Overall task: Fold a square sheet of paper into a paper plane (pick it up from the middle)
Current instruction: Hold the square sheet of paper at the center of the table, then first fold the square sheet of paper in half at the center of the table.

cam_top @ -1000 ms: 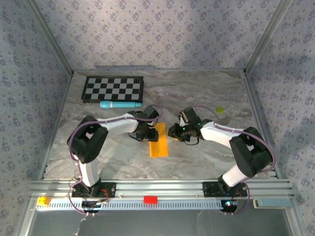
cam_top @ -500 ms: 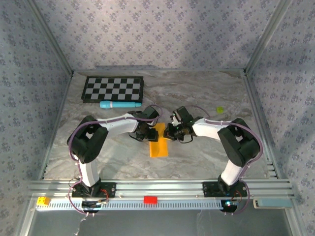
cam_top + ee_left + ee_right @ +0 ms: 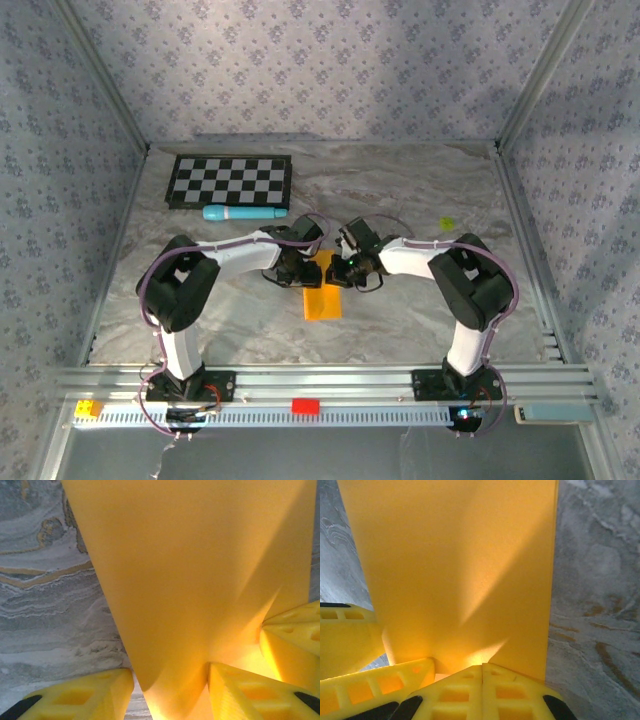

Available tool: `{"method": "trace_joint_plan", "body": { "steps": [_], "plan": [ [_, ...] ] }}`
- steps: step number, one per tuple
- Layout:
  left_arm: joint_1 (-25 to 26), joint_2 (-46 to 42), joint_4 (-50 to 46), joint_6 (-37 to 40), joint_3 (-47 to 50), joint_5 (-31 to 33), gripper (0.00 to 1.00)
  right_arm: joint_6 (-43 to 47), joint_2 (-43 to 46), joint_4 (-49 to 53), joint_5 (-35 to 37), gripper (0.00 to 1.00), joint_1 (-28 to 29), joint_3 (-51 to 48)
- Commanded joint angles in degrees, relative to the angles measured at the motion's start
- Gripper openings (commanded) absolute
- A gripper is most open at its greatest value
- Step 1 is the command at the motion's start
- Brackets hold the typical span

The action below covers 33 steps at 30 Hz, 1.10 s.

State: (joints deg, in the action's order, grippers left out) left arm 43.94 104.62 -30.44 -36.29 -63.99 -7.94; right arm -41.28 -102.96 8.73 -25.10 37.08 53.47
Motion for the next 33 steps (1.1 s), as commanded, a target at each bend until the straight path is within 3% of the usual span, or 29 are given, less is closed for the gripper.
{"method": "trace_joint_plan", "body": {
  "steps": [1,10,12,16,19,24,33],
  "plan": [
    [0.39,1.86,1.16,-0.88,2.24,0.2,0.49,3.03,-1.2,7.01,4.61,0.01,-1.41,-3.14],
    [-0.49,-12.36,6.57,-7.42,3.98,-0.45,0.54,9.21,-1.43,9.81,3.48,0.01,-4.01,-0.59],
    [-0.89,-14.53,10.37,-9.07,5.91,-2.75,0.48,9.88,-1.63,10.07,3.15,0.01,-4.14,-0.15],
    [-2.09,-15.9,20.0,-11.5,10.12,-10.2,0.19,9.83,-2.24,9.87,2.44,0.0,-4.14,0.07],
    [-2.6,-14.68,24.59,-13.15,12.45,-13.36,0.04,9.64,-2.34,9.81,2.53,0.0,-4.18,-0.21],
    [-3.27,-11.88,31.37,-15.1,14.55,-17.03,0.01,9.33,-2.33,9.63,2.83,0.0,-4.19,-0.51],
    [-4.11,-8.63,34.75,-15.3,16.76,-17.89,0.01,8.67,-2.25,9.18,2.76,0.0,-4.31,-1.25]
  ]
}}
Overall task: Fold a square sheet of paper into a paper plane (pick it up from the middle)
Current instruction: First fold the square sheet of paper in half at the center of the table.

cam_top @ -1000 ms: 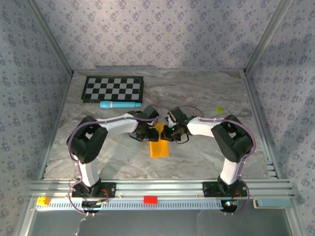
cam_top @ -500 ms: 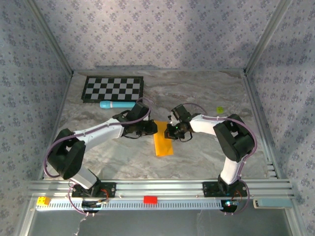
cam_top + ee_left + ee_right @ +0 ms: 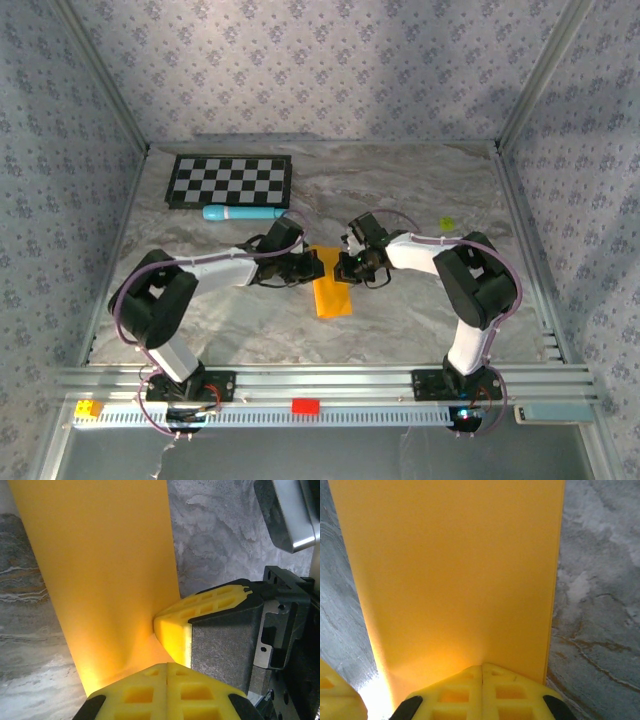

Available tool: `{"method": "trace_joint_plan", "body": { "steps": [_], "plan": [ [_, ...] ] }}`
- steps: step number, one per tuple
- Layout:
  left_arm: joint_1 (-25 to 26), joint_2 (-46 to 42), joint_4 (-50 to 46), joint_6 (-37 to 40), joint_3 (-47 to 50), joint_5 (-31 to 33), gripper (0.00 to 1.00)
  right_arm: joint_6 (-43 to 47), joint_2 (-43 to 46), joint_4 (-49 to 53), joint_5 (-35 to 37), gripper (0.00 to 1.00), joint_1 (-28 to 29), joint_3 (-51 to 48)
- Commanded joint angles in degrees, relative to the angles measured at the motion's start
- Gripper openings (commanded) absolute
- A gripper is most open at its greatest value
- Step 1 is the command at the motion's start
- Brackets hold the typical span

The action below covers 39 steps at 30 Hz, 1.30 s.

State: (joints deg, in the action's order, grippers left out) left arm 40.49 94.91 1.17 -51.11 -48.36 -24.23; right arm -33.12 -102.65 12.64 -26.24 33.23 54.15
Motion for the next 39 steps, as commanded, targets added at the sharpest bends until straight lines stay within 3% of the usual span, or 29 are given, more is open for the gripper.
{"method": "trace_joint_plan", "body": {
  "steps": [1,16,26,33,39],
  "plan": [
    [-0.73,1.38,3.31,-0.35,1.46,-1.61,0.01,0.56,-2.54,5.37,4.0,0.0,-0.47,-2.02],
    [-1.25,4.94,-2.43,5.18,5.15,4.34,0.01,-0.38,-2.37,4.41,4.27,0.0,-0.3,-4.2],
    [-0.82,-1.63,-0.41,-1.49,2.64,-0.05,0.03,-0.67,-1.63,4.68,5.03,0.0,-0.29,-4.13],
    [0.46,0.4,7.98,-7.14,5.43,-4.92,0.03,-0.85,-1.58,4.52,5.17,0.0,-0.25,-4.49],
    [1.09,2.78,6.97,-6.28,7.82,-3.4,0.02,-0.89,-1.59,4.72,5.32,0.0,-0.22,-4.72]
  ]
}}
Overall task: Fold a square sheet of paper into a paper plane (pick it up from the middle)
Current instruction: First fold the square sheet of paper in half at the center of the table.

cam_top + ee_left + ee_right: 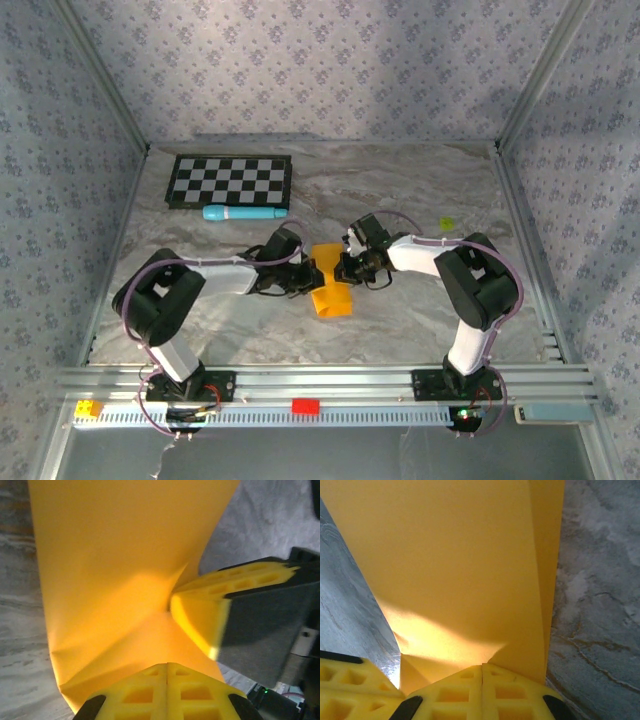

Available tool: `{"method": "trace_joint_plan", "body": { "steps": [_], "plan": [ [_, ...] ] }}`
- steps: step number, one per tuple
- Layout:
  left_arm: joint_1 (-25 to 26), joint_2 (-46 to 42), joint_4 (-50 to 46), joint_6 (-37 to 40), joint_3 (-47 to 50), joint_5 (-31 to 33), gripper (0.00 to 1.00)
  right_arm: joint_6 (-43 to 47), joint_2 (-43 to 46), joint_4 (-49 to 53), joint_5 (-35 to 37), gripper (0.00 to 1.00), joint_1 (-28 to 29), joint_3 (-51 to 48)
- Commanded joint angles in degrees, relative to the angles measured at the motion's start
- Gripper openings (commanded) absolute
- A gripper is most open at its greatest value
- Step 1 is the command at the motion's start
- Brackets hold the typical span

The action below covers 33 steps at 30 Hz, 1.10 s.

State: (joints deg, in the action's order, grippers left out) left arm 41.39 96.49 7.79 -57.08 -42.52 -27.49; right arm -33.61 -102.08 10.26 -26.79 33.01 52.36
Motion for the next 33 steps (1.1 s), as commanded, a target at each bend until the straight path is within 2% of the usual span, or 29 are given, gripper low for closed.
{"method": "trace_joint_plan", "body": {
  "steps": [1,8,17,21,33],
  "plan": [
    [0.14,1.33,-0.38,0.46,2.65,0.6,0.02,-0.38,-2.16,7.06,5.88,0.0,0.0,-3.03],
    [0.11,1.89,-3.45,4.95,4.29,2.8,0.03,-0.69,-2.23,6.47,6.05,0.0,-0.02,-3.42],
    [1.27,-4.85,-3.27,2.67,0.95,1.99,0.07,-0.82,-2.07,6.5,6.31,0.0,-0.05,-3.41],
    [2.27,-4.57,1.94,0.08,1.82,-0.42,0.07,-0.93,-2.07,6.7,6.57,0.0,-0.03,-3.49],
    [4.05,0.28,1.52,1.41,8.72,2.17,0.06,-0.85,-1.98,6.66,6.84,0.0,-0.18,-4.19]
  ]
}}
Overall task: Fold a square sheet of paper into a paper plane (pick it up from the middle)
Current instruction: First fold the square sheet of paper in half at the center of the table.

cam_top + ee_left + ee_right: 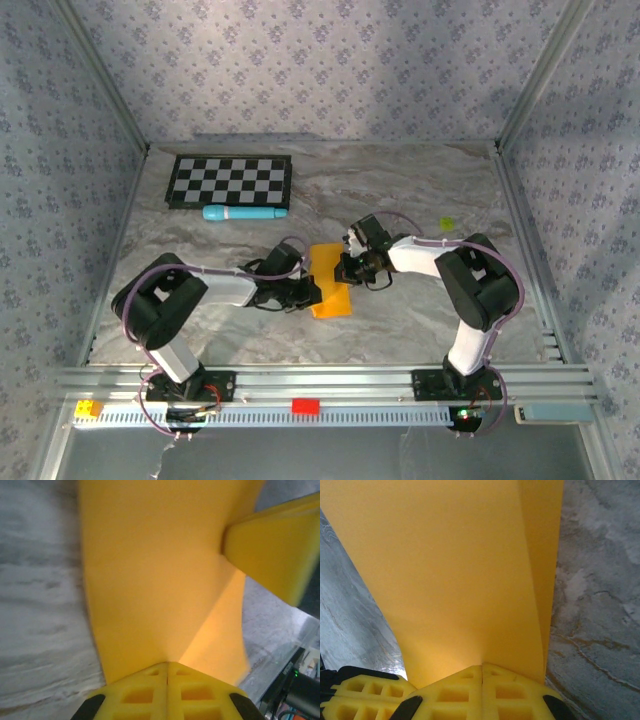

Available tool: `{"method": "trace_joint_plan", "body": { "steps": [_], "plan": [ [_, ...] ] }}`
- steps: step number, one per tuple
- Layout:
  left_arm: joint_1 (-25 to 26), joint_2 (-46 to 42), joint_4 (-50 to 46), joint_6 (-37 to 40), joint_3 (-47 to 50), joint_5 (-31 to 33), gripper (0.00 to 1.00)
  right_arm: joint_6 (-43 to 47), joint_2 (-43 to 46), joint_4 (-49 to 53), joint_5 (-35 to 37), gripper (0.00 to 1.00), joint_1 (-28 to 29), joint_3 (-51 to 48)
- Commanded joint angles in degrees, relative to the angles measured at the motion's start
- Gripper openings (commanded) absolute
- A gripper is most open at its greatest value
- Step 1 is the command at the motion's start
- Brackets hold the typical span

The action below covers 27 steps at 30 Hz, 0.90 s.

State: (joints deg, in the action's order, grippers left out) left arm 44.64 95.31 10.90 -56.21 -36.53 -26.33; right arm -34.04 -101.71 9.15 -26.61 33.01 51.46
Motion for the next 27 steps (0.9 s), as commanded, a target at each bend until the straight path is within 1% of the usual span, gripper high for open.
{"method": "trace_joint_plan", "body": {
  "steps": [1,4,10,13,20,27],
  "plan": [
    [0.96,1.23,-1.01,0.2,3.66,1.14,0.06,-0.41,-2.27,7.75,6.73,0.0,-0.15,-3.43],
    [1.02,-1.01,-0.59,-0.24,4.56,1.18,0.07,-0.45,-2.05,7.64,6.81,0.0,-0.29,-3.64],
    [1.51,-6.62,-3.83,0.74,1.32,1.73,0.1,-0.51,-1.74,7.67,6.84,0.0,-0.46,-3.58],
    [1.63,-7.64,-3.33,0.51,0.13,1.19,0.12,-0.64,-1.74,7.73,6.79,0.0,-0.43,-3.57],
    [2.26,-4.51,1.77,-1.44,1.26,-0.6,0.13,-0.51,-1.65,7.93,6.81,0.0,-0.45,-3.6],
    [3.59,-1.3,1.88,-1.87,5.48,0.65,0.11,-0.5,-1.74,7.76,6.9,0.0,-0.48,-3.96]
  ]
}}
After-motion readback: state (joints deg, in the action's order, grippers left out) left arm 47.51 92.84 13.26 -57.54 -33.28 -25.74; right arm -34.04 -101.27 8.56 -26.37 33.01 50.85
